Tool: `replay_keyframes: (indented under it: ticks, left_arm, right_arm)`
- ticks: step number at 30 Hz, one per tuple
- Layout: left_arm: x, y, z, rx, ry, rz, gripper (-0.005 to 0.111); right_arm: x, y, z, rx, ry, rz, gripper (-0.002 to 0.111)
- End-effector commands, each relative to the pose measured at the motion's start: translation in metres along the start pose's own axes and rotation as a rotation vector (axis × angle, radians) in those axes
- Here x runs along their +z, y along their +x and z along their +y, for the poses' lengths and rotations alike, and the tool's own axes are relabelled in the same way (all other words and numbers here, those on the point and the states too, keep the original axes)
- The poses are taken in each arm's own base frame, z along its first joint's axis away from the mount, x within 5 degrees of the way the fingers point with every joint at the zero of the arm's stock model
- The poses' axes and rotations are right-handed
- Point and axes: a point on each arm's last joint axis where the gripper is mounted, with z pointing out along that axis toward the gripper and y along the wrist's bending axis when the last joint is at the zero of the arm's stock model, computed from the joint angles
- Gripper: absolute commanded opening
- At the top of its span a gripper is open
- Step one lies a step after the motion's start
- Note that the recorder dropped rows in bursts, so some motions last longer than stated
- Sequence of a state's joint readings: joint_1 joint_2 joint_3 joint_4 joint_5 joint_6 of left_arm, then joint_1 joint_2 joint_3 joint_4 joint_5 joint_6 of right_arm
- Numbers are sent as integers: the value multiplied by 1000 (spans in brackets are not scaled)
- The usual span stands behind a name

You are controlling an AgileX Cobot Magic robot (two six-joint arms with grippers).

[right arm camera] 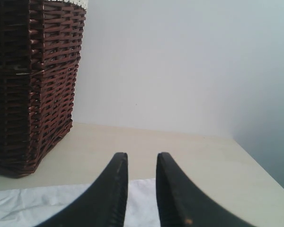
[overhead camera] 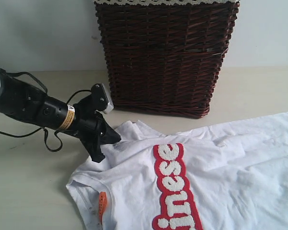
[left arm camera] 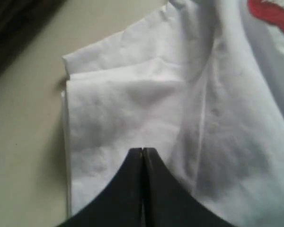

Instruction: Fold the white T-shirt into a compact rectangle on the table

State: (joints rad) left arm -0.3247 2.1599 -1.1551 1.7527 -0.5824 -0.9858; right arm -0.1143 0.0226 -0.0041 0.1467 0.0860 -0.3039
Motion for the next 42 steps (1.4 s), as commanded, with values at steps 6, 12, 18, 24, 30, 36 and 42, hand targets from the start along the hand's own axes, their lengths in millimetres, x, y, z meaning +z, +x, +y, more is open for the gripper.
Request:
replay_keyframes:
  ticks: [6, 12, 18, 24, 30, 36, 42]
  left_arm:
    - [20, 26, 21, -56, -167, 149, 0]
    - [0, 51, 51, -248, -423, 250, 0]
    - [-19, 72, 70, -369, -502, 256, 0]
    - [-17, 69, 67, -291, -425, 220, 0]
    - [-23, 53, 85, -350, -500, 151, 0]
    - [-44, 39, 103, -479, -669, 125, 0]
    - [-88, 4, 87, -590, -564, -119, 0]
  right_arm:
    - [0, 1, 0, -4, -3, -2, 23]
    - [0, 1, 0, -2, -3, -2, 23]
    - [0, 1, 0, -2, -3, -2, 23]
    - [0, 1, 0, -2, -3, -2, 23]
    - [0, 1, 0, -2, -3, -2, 23]
    - [0, 1, 0, -2, -3, -2, 23]
    - [0, 1, 0, -2, -3, -2, 23]
